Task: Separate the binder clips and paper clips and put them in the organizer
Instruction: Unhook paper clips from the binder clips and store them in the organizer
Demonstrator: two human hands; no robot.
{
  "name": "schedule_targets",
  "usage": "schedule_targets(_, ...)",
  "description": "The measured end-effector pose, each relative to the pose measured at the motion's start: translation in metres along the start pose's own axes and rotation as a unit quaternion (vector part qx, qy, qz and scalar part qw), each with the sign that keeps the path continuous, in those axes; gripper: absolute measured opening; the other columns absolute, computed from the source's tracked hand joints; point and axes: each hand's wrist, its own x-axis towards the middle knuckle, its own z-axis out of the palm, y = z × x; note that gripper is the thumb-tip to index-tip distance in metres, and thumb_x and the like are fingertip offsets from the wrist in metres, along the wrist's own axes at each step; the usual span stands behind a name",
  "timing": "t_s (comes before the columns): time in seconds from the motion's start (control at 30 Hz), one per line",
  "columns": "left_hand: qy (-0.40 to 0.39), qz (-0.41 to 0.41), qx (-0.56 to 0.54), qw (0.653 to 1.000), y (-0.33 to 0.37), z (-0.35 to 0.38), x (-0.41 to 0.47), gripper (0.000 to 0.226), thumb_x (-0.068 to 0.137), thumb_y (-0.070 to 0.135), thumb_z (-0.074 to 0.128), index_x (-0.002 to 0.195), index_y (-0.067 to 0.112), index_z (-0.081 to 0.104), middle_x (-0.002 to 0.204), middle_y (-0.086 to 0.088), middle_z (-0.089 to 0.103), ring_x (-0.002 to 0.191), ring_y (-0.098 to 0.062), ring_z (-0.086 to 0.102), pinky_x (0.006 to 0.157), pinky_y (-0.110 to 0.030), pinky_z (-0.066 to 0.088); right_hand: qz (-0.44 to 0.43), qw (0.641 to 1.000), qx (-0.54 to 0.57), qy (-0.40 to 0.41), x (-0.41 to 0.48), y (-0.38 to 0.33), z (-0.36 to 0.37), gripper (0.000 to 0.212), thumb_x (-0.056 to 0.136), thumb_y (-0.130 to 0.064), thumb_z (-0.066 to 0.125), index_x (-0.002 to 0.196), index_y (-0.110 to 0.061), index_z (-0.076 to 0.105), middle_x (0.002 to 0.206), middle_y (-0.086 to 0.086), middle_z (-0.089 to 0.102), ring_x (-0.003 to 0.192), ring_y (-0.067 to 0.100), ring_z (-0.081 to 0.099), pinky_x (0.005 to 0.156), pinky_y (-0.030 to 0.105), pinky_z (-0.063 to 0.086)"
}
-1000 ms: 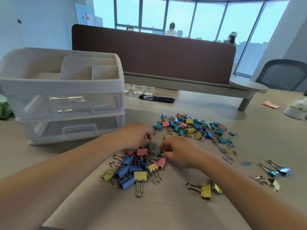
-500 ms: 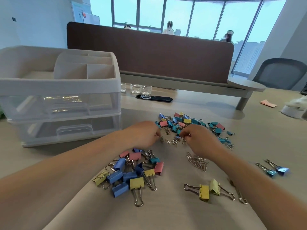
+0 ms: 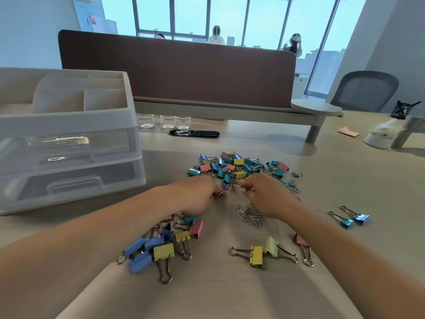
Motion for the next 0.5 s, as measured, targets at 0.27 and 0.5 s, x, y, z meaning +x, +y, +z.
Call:
schedule_targets(0.27, 0.006, 0.015, 0.088, 0.996, 0.013, 0.006, 0.013, 0.045, 0.094, 0.011, 0.048, 0.138, 0.020, 0.050, 0.136, -0.003, 0.043, 0.110, -0.023, 0.054, 0.090, -0.040, 0.052, -0.041, 0.996, -0.066, -0.047, 0.005, -0.004, -0.001, 0.038, 0.097, -0.008, 0.045, 0.128, -0.023, 0.061, 0.116, 0.001, 0.050, 0.091, 0.014, 0.050, 0.079, 0.028, 0.047)
schedule_targets(0.5, 0.021, 0.047, 0.099, 0.994, 0.015, 0.012, 0.006, 0.046, 0.095, 0.012, 0.049, 0.139, 0.022, 0.049, 0.139, 0.001, 0.039, 0.111, -0.024, 0.051, 0.091, -0.041, 0.050, -0.059, 0.995, -0.053, -0.055, -0.013, 0.004, -0.004, 0.031, 0.096, -0.011, 0.049, 0.117, -0.025, 0.068, 0.108, -0.006, 0.045, 0.089, 0.012, 0.052, 0.081, 0.035, 0.054)
